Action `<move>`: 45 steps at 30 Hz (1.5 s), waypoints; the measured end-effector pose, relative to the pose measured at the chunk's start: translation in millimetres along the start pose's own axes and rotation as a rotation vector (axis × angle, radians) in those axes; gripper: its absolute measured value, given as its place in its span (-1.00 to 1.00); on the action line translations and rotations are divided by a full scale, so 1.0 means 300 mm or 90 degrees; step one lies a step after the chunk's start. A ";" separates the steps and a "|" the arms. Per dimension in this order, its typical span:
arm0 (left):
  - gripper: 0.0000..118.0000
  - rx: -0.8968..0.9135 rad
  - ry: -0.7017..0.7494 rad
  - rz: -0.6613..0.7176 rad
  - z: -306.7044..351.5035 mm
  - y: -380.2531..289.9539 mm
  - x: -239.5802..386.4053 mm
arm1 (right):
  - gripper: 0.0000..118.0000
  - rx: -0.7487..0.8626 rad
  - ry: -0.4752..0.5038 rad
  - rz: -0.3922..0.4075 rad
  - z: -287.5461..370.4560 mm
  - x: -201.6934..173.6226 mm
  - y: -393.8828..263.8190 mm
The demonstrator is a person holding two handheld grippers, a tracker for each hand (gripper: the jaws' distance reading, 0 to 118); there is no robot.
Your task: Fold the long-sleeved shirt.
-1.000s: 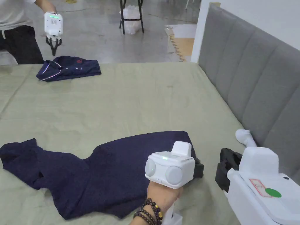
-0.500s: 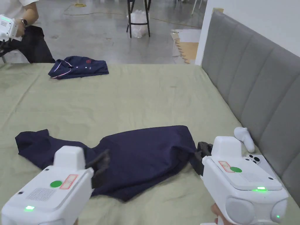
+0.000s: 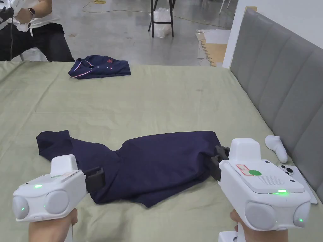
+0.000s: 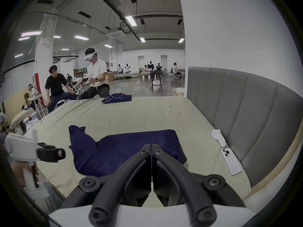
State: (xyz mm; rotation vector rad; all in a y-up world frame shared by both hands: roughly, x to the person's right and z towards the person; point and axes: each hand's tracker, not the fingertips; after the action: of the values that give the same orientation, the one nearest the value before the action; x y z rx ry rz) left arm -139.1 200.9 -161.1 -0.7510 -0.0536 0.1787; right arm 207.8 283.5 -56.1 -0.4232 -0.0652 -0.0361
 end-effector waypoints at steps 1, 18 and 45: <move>0.43 -0.030 0.006 0.005 -0.064 0.004 -0.002 | -1.00 -0.006 -0.001 -0.001 -0.011 0.003 -0.002; -0.92 -0.116 0.000 -0.050 -0.244 -0.104 0.074 | 0.67 -0.408 0.105 0.135 -1.082 0.183 0.391; -0.92 0.261 -0.005 -0.168 0.203 0.902 0.201 | -0.90 -0.017 0.100 0.133 -0.477 0.172 0.903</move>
State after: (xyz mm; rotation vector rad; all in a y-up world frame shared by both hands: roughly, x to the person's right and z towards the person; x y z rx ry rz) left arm -125.2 446.9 -302.3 -0.3282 -0.1191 -0.0591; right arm 280.4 470.4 -293.4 -0.4509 0.1346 0.1351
